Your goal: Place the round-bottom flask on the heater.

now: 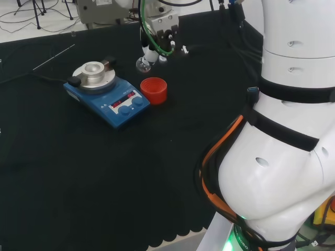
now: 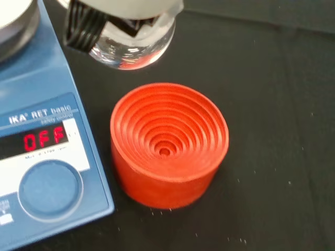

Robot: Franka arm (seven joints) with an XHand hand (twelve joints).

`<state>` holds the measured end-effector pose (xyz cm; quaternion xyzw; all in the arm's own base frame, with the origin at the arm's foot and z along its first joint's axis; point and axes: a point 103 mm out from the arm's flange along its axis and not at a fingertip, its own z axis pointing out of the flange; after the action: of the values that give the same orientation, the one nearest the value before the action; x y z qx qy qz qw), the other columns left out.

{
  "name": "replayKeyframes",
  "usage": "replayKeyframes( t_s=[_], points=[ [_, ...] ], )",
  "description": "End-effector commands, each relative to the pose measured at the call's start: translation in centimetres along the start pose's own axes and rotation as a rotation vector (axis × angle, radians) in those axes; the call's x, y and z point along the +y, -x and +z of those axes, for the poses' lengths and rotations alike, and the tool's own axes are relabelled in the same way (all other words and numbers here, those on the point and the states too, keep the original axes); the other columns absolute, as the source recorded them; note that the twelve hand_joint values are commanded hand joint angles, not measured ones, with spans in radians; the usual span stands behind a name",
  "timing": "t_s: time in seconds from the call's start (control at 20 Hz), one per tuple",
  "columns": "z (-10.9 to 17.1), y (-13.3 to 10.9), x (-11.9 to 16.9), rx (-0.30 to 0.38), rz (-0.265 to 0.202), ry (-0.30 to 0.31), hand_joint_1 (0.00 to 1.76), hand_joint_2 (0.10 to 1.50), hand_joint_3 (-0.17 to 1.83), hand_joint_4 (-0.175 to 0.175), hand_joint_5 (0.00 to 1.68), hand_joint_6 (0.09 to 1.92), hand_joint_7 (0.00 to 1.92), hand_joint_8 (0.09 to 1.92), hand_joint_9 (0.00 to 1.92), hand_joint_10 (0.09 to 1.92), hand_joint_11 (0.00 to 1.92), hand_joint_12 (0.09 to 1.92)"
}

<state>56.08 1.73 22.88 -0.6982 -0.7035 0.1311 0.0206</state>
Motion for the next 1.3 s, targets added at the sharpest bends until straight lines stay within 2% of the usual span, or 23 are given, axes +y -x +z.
replayKeyframes(
  t_s=[0.05, 0.4, 0.75, 1.05, 1.3],
  points=[
    [-2.7, -2.9, 1.8, -0.032, -0.025, 0.02, 1.12, 0.63, 0.71, 0.175, 1.26, 0.72, 0.2, 0.55, 0.36, 0.63, 0.0, 1.33],
    [-4.3, -5.0, 4.2, -0.064, -0.055, 0.014, 1.12, 0.63, 0.71, 0.175, 1.26, 0.72, 0.2, 0.55, 0.36, 0.63, 0.0, 1.33],
    [-5.3, -8.3, 6.5, -0.108, -0.096, -0.007, 1.12, 0.63, 0.71, 0.175, 1.26, 0.72, 0.2, 0.55, 0.36, 0.63, 0.0, 1.33],
    [-5.5, -10.7, 7.6, -0.129, -0.124, -0.027, 1.12, 0.63, 0.71, 0.175, 1.26, 0.71, 0.2, 0.55, 0.36, 0.63, 0.0, 1.33],
    [-5.4, -11.7, 7.9, -0.139, -0.137, -0.035, 1.12, 0.63, 0.71, 0.175, 1.26, 0.71, 0.2, 0.55, 0.36, 0.63, 0.0, 1.33]
  ],
)
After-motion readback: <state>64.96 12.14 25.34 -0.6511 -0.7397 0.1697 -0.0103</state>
